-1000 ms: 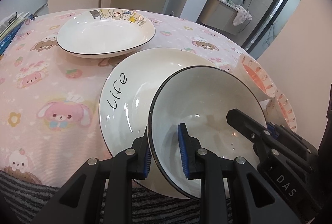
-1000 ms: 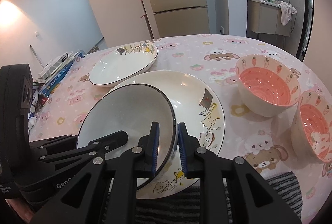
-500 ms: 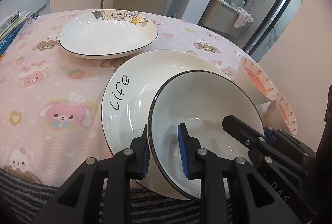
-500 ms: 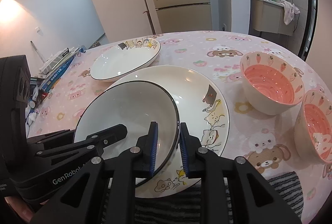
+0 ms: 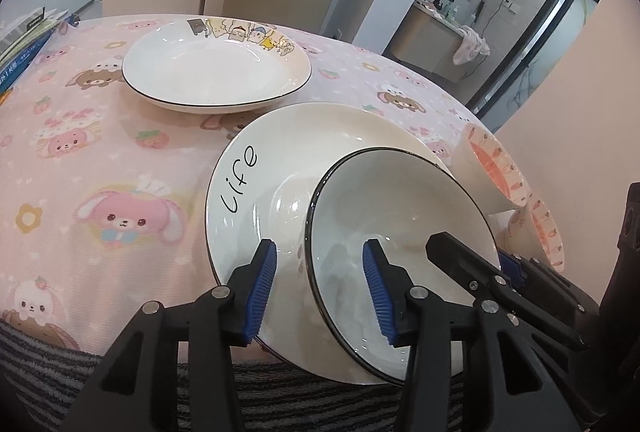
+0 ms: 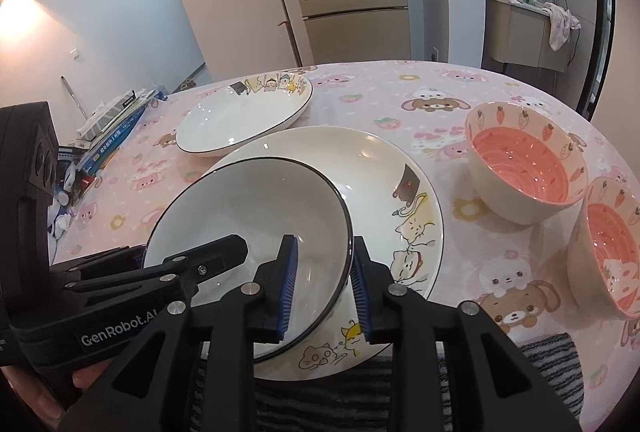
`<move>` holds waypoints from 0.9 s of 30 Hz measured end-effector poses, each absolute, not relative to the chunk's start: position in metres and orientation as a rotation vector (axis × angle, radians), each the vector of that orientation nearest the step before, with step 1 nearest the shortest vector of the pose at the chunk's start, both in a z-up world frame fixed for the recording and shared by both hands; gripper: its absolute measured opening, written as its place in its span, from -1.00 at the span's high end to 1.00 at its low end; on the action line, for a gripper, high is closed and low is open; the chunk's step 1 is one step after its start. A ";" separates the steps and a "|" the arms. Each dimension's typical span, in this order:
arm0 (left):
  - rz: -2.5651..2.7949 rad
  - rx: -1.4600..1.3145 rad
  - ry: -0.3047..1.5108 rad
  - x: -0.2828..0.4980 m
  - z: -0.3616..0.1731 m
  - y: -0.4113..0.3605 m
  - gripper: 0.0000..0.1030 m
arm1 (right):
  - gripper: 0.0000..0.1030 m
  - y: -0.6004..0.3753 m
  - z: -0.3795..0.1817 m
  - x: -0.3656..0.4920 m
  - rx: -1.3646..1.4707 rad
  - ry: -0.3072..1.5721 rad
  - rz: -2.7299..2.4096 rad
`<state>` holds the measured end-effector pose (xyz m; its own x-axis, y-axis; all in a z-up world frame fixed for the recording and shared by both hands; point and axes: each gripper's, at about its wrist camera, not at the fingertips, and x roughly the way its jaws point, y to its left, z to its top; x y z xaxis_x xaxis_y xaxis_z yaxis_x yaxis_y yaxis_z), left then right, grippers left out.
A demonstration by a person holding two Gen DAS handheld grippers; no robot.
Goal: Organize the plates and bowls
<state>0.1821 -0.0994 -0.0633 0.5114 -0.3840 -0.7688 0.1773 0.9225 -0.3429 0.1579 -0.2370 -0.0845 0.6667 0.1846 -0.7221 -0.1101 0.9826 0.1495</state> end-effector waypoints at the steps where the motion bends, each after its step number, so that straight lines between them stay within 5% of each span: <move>1: -0.341 -0.233 0.978 0.183 -0.064 -0.098 0.07 | 0.50 -0.237 -0.085 0.158 0.096 0.825 0.167; 8: -0.333 -0.231 0.949 0.179 -0.060 -0.095 -0.04 | 0.49 -0.240 -0.082 0.156 0.105 0.809 0.173; 12: -0.347 -0.206 0.955 0.179 -0.060 -0.100 0.49 | 0.52 -0.237 -0.084 0.158 0.092 0.822 0.167; 27: -0.315 -0.157 0.879 0.169 -0.046 -0.107 0.71 | 0.75 -0.260 -0.091 0.170 0.282 0.887 0.210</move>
